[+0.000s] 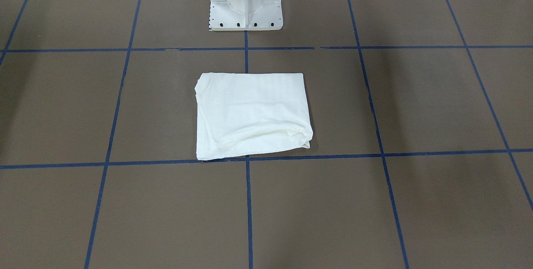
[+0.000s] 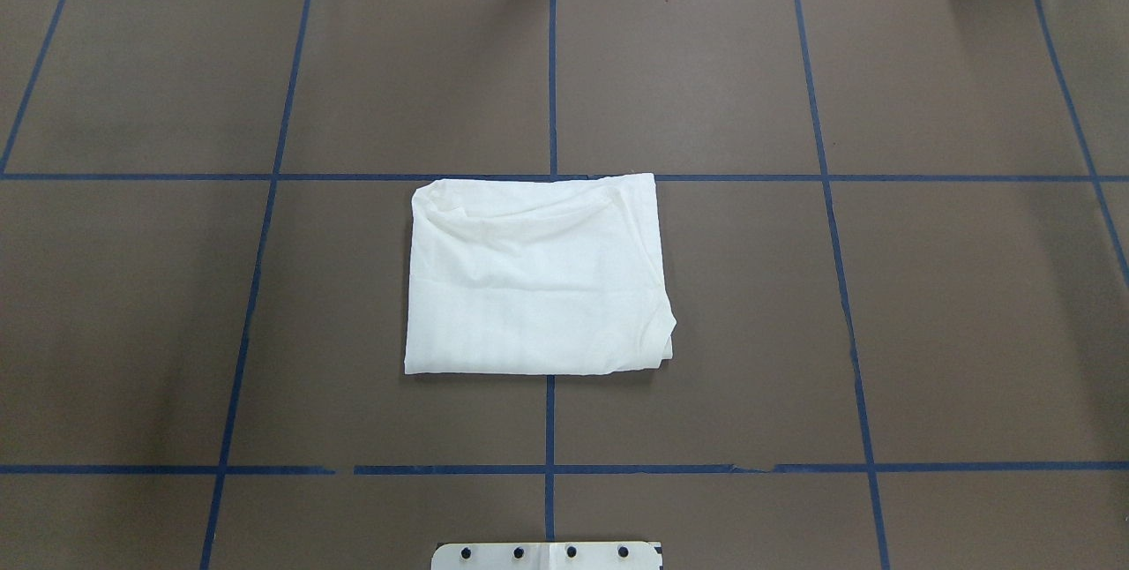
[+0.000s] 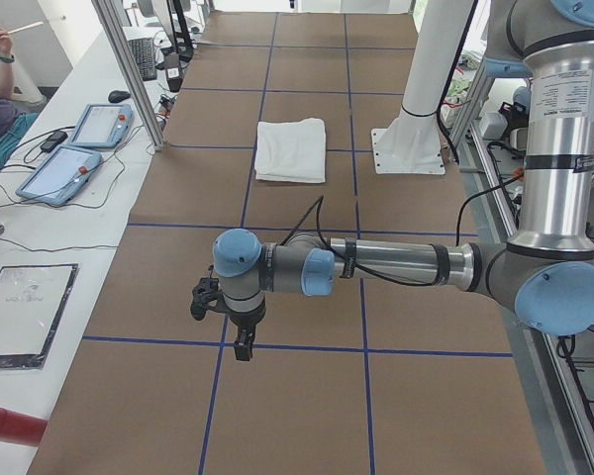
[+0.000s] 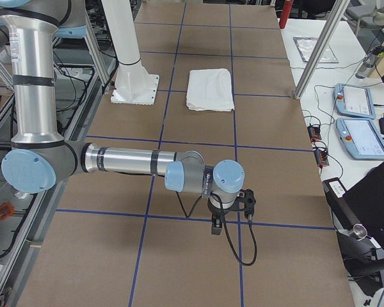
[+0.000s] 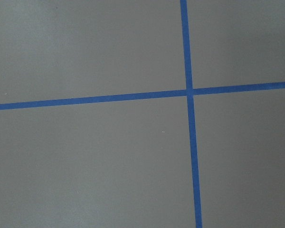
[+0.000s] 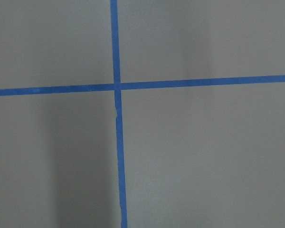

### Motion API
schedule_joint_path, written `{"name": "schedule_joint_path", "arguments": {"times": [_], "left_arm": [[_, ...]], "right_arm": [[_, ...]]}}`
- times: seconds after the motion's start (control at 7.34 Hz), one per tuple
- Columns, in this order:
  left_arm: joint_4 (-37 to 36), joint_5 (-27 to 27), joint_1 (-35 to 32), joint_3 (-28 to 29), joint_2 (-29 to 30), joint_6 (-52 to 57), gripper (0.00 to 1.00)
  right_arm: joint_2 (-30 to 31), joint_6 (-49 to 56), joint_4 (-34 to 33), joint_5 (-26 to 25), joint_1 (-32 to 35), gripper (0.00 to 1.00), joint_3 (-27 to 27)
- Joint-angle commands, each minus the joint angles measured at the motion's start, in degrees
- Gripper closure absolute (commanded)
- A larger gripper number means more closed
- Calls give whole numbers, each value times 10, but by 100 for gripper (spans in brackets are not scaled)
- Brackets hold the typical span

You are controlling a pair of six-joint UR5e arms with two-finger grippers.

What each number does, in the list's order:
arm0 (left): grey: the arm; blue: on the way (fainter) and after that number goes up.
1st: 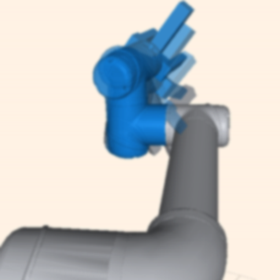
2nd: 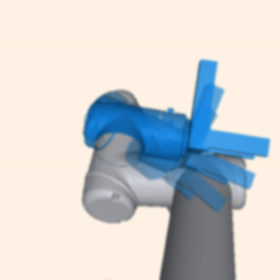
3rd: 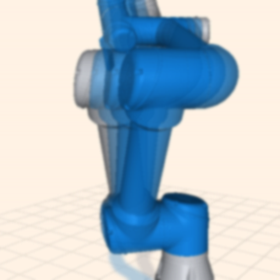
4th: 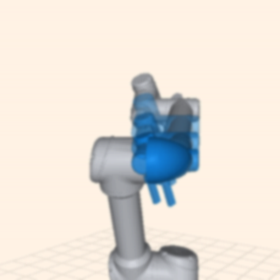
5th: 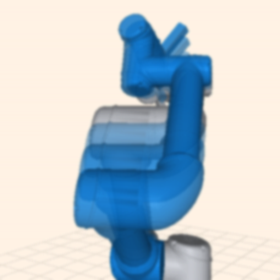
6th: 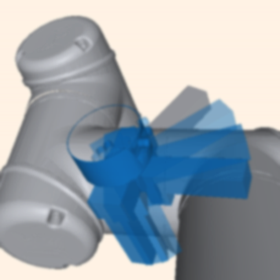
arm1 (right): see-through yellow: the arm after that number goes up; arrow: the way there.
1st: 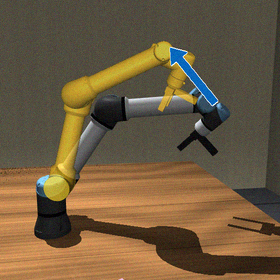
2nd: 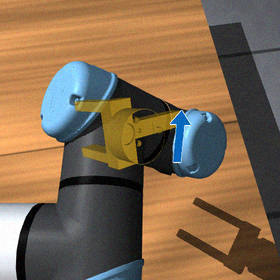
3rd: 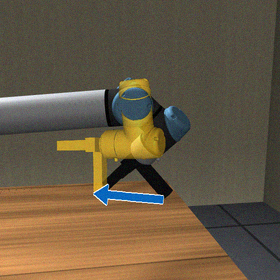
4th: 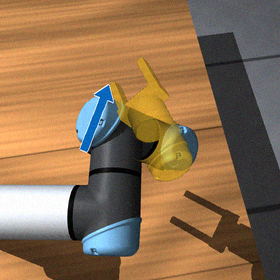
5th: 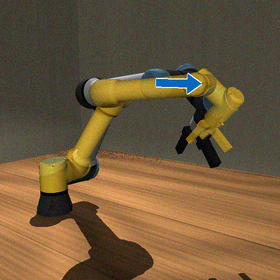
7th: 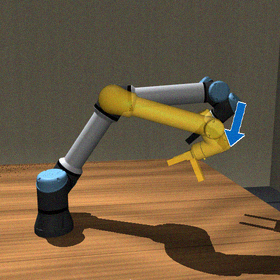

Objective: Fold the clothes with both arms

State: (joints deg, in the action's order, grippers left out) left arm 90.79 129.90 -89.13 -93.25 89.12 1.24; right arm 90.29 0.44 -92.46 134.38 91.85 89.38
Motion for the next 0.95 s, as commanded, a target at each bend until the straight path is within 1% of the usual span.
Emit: {"name": "schedule_joint_path", "arguments": {"times": [0.0, 0.54, 0.82], "left_arm": [[-1, 0, 0, 0, 0, 0, 1], [-1, 1, 0, 0, 0, -2, 1], [0, 1, 0, -1, 1, -19, 0]], "right_arm": [[0, 0, 0, 0, 0, 0, -1], [1, 0, 0, 0, 0, 0, 0], [1, 0, 0, 0, 0, 0, -1]]}}
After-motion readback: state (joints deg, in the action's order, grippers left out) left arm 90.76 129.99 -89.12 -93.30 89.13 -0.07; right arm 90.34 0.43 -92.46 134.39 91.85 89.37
